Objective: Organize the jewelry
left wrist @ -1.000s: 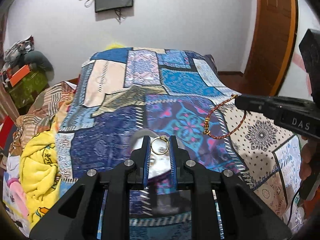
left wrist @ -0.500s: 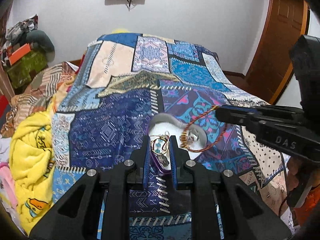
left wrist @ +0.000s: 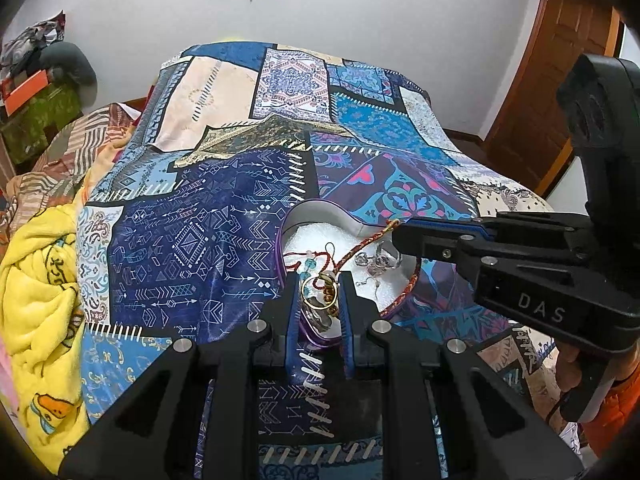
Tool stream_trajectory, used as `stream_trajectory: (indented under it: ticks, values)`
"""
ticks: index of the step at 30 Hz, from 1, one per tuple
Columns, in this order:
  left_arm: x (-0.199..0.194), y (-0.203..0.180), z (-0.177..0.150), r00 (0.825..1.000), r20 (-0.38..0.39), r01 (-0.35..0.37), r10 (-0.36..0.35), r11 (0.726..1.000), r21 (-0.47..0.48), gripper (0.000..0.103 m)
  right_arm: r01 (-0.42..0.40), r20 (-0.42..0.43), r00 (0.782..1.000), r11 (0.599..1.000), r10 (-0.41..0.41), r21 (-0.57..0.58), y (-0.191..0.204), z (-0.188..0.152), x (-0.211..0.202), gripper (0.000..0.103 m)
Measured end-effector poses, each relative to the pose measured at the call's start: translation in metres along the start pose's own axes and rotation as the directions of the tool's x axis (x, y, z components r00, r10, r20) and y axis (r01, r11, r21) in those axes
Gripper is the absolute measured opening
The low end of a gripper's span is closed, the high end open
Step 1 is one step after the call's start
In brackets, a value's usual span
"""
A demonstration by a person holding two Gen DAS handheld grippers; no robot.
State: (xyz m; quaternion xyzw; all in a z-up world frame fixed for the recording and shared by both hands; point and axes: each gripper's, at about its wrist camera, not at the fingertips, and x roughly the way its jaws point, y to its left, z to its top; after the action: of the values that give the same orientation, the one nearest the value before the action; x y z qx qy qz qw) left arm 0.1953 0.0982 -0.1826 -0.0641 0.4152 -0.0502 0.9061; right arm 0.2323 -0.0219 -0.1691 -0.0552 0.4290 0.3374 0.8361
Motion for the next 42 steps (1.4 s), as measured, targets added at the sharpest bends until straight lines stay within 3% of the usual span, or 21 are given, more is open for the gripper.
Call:
stream_trajectory:
  ticks: [6,12,15,20,24,29,33,35,37,39,42]
  values:
    - [0.0,0.002,0.003,1.0,-0.004,-0.005,0.005,1.0,-0.008,0.017,-0.012,-0.021,1.0,1.0,0.012,0.003,-0.003,-0.001,-0.001,0.009]
    - [-0.009,0.001,0.007,1.0,0.011,-0.01,0.01,1.0,-0.007,0.018,0.001,-0.012,1.0,1.0,-0.001,0.003,-0.004,-0.003,-0.014,0.028]
    - [-0.019,0.001,0.011,0.999,0.029,-0.019,0.02,1.0,-0.015,0.019,0.008,0.011,1.0,1.0,-0.008,0.001,-0.003,-0.002,-0.029,0.029]
    - [-0.05,-0.001,0.018,0.996,0.086,-0.031,0.032,0.999,-0.02,0.019,0.019,0.106,0.994,1.0,-0.019,0.004,0.003,0.004,-0.072,0.029]
    - [-0.094,-0.016,0.024,0.982,0.178,-0.067,0.066,0.998,0.004,0.019,0.022,0.231,0.973,1.0,-0.024,0.012,0.014,0.009,-0.124,0.029]
    - [-0.159,-0.038,0.027,0.943,0.325,-0.079,0.067,0.997,0.026,0.019,0.041,0.406,0.913,0.999,-0.039,0.005,0.039,0.006,-0.193,0.029]
    - [-0.221,-0.059,0.021,0.882,0.466,-0.093,0.068,0.995,0.03,0.019,0.068,0.534,0.844,0.998,-0.055,-0.006,0.065,-0.008,-0.243,0.029]
    - [-0.248,-0.067,0.014,0.847,0.526,-0.102,0.071,0.994,0.029,0.03,0.084,0.574,0.816,0.996,-0.063,-0.01,0.076,-0.015,-0.259,0.031]
    - [-0.268,-0.073,0.008,0.815,0.575,-0.106,0.074,0.994,0.023,0.045,0.097,0.603,0.794,0.995,-0.072,-0.009,0.083,-0.021,-0.27,0.044]
    - [-0.288,-0.078,-0.001,0.783,0.617,-0.111,0.079,0.994,0.014,0.052,0.121,0.639,0.763,0.993,-0.094,0.001,0.091,-0.031,-0.28,0.055]
    - [-0.307,-0.082,-0.011,0.756,0.649,-0.117,0.088,0.993,0.001,0.06,0.162,0.672,0.729,0.987,-0.131,0.016,0.1,-0.039,-0.288,0.074]
